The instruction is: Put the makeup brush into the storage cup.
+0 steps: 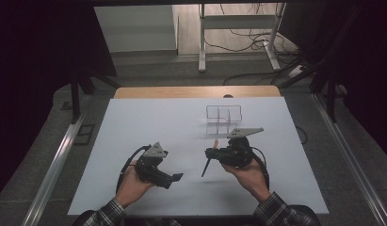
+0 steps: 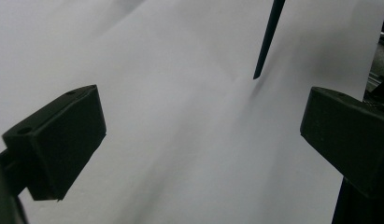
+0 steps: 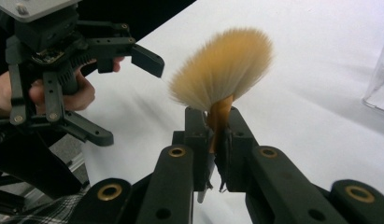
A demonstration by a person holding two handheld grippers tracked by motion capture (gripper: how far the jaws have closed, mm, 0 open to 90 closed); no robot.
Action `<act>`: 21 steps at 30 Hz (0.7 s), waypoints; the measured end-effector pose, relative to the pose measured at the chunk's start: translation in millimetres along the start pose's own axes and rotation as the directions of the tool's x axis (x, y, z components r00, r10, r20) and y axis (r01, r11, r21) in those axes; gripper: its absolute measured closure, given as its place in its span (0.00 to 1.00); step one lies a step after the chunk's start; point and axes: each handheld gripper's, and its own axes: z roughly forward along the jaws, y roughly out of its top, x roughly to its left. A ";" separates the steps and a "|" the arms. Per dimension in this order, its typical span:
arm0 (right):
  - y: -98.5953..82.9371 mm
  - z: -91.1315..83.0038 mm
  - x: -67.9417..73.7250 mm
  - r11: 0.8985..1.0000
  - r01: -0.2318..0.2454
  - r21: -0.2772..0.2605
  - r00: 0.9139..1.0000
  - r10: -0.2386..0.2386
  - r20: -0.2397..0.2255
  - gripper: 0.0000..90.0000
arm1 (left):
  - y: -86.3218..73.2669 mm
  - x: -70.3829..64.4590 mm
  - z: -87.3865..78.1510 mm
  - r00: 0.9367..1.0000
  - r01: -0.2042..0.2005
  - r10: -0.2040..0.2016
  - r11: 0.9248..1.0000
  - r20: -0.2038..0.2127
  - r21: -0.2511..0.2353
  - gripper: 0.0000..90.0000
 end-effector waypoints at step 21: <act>0.9 -16.7 -8.5 0.999 0.045 -0.012 0.997 -0.044 0.064 0.92 | -20.6 11.8 -21.6 0.997 0.047 -0.046 0.999 -0.069 0.011 0.00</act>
